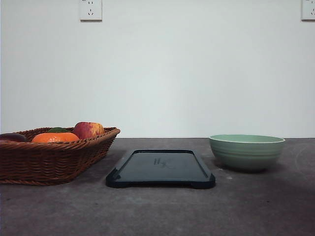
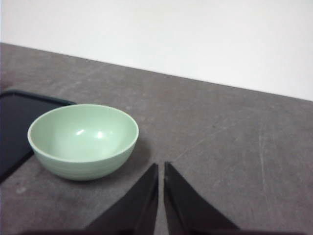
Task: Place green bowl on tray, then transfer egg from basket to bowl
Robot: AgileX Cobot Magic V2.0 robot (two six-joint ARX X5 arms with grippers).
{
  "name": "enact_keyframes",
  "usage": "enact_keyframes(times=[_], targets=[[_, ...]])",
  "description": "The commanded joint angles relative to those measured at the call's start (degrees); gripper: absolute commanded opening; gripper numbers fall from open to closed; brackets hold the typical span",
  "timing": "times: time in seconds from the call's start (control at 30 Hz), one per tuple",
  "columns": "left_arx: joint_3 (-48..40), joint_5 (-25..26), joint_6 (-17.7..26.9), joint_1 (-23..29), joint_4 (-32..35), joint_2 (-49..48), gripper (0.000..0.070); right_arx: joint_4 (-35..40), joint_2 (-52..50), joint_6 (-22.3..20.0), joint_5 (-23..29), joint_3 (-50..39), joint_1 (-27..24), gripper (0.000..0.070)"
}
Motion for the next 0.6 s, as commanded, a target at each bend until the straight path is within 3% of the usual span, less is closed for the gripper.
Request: enact_keyframes(times=[0.0,0.3,0.4,0.57], targets=[[-1.07,0.11,-6.42,0.02,-0.24,-0.09,0.0,1.18,-0.09,0.98,-0.15,-0.22,0.15,0.0013],[-1.07,0.2,-16.25,0.02,-0.24,-0.09,0.0,3.0,-0.09,2.13,-0.18,-0.22,0.15,0.0013],[-1.07,0.2,-20.12,0.02,-0.24,-0.09,0.0,2.97,-0.09,7.88,0.09,-0.22,0.15,0.0012],[-1.04,0.57,-26.38,0.02,-0.22,-0.09,0.0,1.89,-0.09,22.56,0.41,-0.22,0.15,0.0011]])
